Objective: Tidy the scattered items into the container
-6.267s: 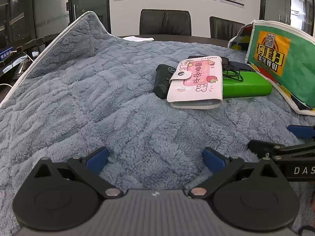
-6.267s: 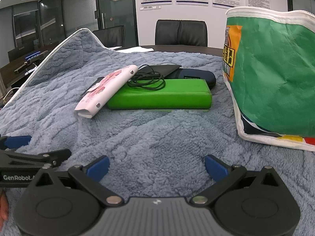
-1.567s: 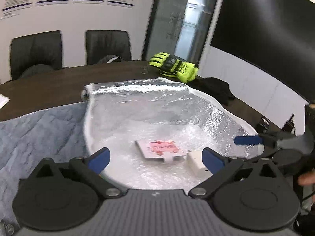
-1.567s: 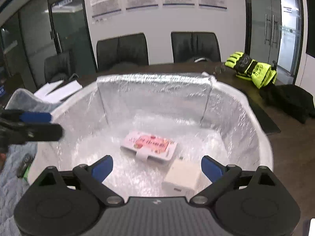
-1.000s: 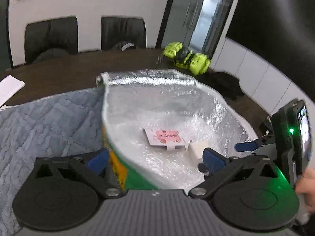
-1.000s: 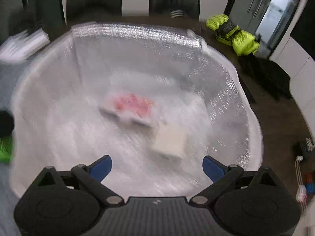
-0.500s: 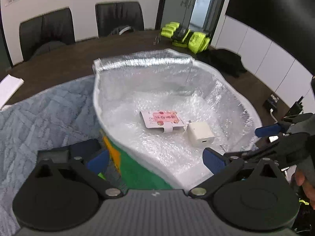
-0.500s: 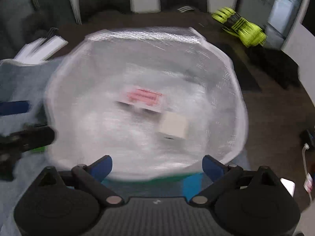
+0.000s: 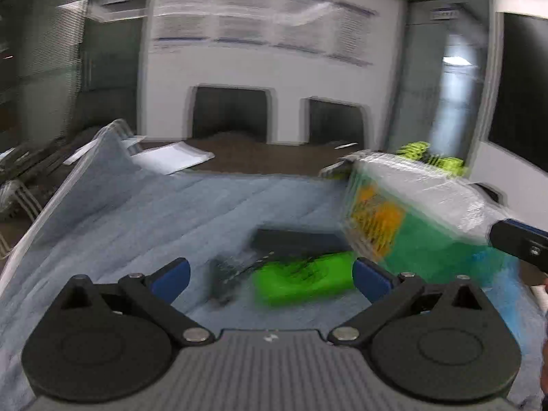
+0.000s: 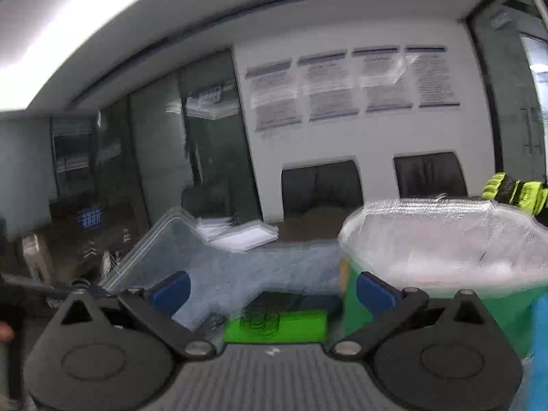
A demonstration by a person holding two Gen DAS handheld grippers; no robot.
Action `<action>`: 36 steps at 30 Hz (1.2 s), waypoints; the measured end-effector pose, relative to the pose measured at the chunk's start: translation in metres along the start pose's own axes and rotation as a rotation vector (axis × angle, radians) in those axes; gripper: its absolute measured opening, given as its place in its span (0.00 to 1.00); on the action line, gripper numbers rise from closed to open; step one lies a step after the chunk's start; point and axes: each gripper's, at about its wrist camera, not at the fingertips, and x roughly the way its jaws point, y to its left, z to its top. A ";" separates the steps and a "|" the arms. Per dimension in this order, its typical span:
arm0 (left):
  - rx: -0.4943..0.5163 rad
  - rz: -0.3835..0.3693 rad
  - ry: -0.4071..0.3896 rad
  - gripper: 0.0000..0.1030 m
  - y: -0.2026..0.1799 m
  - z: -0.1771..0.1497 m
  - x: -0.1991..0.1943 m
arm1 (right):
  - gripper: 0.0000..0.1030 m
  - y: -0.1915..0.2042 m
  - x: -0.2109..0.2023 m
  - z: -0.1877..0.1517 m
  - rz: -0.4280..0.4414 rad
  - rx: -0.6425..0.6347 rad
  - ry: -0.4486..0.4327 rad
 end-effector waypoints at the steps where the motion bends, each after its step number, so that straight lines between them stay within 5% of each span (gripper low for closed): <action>1: -0.028 0.037 0.018 1.00 0.008 -0.015 0.005 | 1.00 0.004 0.019 -0.011 -0.007 0.009 0.091; 4: -0.060 0.099 0.079 1.00 0.023 -0.052 0.024 | 1.00 0.000 0.067 -0.042 0.034 0.112 0.264; 7: -0.053 0.143 0.109 1.00 0.023 -0.068 0.047 | 1.00 0.005 0.098 -0.062 -0.058 0.023 0.348; 16: -0.011 0.118 0.156 1.00 0.010 -0.095 0.082 | 1.00 0.016 0.112 -0.097 -0.149 -0.051 0.346; 36: 0.005 0.140 0.151 1.00 0.005 -0.104 0.085 | 1.00 0.015 0.114 -0.101 -0.148 -0.063 0.349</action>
